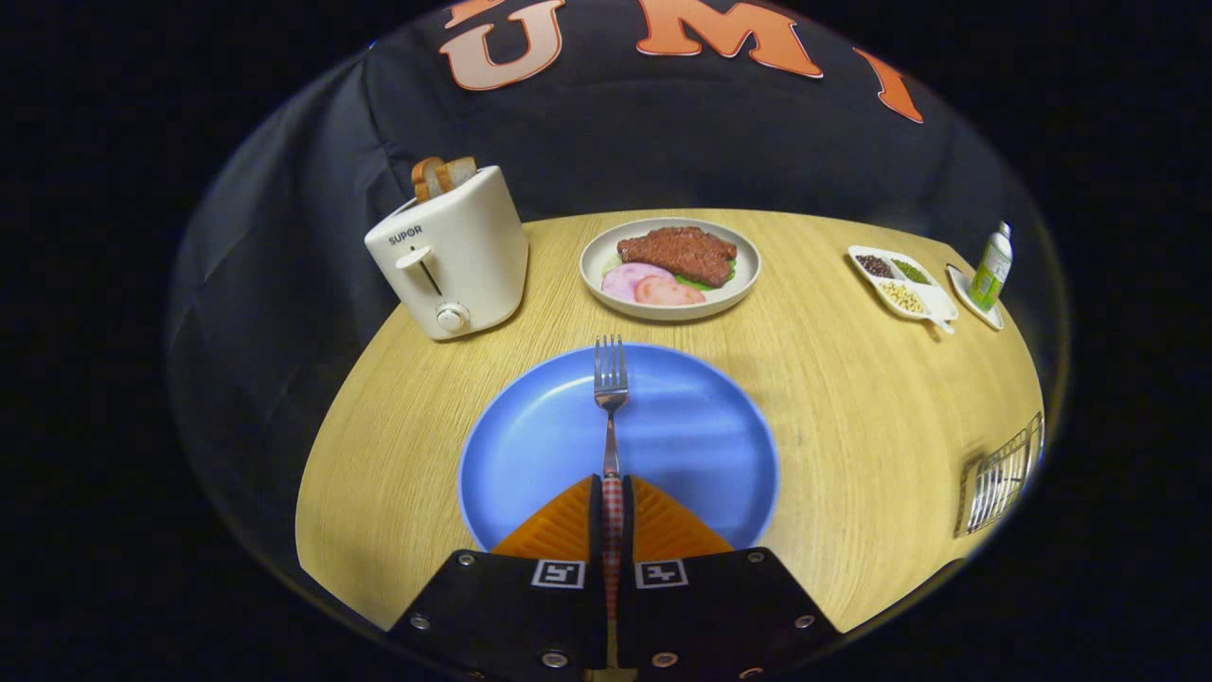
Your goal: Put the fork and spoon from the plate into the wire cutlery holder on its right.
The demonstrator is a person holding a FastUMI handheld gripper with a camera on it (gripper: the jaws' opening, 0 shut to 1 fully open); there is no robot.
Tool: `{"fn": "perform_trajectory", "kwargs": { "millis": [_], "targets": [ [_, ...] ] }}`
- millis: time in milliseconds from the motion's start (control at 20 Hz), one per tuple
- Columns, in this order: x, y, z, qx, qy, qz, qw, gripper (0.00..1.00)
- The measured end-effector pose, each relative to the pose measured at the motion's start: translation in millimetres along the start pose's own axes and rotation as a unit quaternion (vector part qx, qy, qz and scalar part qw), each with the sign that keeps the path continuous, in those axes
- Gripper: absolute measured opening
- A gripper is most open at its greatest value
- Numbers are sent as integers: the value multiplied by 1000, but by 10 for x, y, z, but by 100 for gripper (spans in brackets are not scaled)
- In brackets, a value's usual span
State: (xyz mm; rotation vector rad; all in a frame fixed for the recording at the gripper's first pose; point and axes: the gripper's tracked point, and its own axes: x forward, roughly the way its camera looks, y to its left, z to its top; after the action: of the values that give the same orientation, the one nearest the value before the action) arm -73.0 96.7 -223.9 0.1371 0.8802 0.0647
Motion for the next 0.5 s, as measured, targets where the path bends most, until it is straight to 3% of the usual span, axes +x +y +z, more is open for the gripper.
{"fn": "perform_trajectory", "kwargs": {
  "millis": [250,500],
  "targets": [
    [-638,-627,352,-1,-56,-32,998,5],
    [-1236,-1494,420,23,-71,-81,994,5]
  ]
}}
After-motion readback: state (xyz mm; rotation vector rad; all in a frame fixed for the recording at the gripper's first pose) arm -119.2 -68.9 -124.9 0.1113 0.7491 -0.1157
